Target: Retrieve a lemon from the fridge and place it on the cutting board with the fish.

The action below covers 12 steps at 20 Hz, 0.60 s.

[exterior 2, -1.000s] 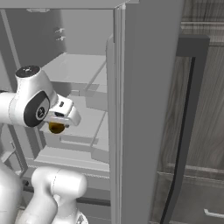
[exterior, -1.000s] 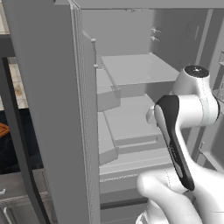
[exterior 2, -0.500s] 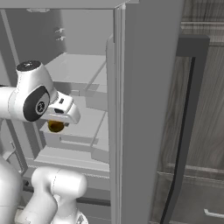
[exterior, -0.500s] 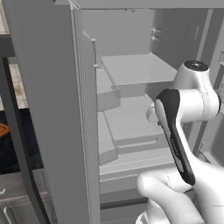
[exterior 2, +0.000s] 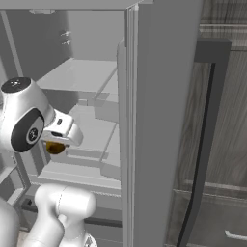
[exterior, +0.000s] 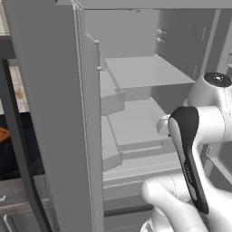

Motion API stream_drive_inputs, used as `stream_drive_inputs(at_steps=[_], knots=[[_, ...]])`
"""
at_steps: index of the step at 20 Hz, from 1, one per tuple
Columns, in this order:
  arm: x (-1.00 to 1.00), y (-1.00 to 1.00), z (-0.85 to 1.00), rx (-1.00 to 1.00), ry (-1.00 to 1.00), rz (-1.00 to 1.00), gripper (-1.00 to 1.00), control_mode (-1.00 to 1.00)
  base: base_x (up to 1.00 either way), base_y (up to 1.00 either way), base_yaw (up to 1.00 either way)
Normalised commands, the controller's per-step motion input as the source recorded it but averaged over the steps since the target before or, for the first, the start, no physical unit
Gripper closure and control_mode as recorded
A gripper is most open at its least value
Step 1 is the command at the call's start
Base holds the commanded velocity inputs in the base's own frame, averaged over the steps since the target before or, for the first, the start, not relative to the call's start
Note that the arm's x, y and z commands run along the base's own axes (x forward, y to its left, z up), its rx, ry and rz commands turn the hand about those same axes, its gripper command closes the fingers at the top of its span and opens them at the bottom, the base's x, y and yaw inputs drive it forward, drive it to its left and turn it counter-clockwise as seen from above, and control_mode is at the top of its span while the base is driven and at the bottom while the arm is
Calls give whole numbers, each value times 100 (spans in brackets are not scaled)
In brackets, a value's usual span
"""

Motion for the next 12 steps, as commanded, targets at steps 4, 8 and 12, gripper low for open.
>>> stream_drive_inputs(at_steps=[4,8,12], knots=[[-4,0,0,0,0,0,100,-100,0,0,0],[-21,0,0,0,0,0,100,-100,0,0,0],[-27,0,0,0,0,0,100,100,-29,0,0]])
